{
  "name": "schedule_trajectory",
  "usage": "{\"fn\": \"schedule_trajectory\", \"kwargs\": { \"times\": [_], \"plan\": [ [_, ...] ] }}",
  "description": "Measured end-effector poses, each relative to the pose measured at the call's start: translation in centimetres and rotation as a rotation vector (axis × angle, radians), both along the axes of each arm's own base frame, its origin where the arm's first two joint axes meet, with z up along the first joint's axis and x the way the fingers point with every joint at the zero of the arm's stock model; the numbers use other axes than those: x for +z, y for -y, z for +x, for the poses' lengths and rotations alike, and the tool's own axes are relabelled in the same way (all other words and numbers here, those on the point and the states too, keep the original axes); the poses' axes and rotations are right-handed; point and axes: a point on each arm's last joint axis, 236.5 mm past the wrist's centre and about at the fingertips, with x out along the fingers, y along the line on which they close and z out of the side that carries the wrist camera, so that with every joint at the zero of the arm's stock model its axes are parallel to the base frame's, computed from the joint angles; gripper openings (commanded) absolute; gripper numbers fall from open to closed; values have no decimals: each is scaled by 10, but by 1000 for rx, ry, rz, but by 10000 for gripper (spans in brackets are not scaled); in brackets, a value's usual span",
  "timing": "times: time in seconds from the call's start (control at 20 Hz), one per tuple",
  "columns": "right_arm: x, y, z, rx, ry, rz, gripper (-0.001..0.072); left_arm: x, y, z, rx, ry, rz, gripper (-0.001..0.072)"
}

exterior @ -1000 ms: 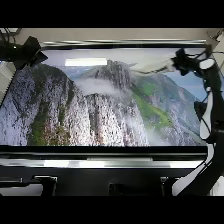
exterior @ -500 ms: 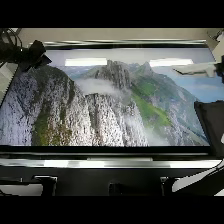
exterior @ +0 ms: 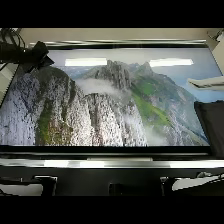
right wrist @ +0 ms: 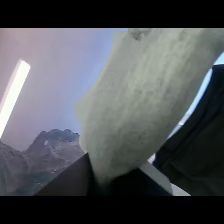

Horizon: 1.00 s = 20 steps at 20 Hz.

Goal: Fold the clothes and pants, and hang the long-sleeved shirts on hangers.

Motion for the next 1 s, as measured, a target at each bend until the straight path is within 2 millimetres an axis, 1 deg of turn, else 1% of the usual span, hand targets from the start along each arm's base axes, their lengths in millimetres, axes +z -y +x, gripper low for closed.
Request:
{"fn": "schedule_trajectory", "kwargs": {
  "times": [0.15,0.3,0.45,0.6,0.7,0.8,0.9,1.0],
  "plan": [
    [5,7,-35,-24,-117,-64,31,-1,6,-3,-7,-10,-5,21],
    [18,20,-68,-70,-188,-121,31,-1,13,-4,-19,-13,-8,21],
    [27,30,-100,-117,-241,-131,31,-1,20,-6,-32,-16,-8,21],
    [30,33,-128,-137,-300,-125,31,-1,24,-7,-37,-18,-10,22],
    [24,28,-142,-123,-352,-102,32,-1,25,-8,-37,-19,-12,21],
    [11,23,-156,-108,-420,-73,32,-1,26,-8,-34,-22,-16,21],
    [-9,15,-172,-91,-507,-27,32,-1,26,-8,-29,-24,-20,22],
    [-34,7,-191,-70,-613,21,32,-1,27,-8,-30,-24,-20,22]
  ]
}}
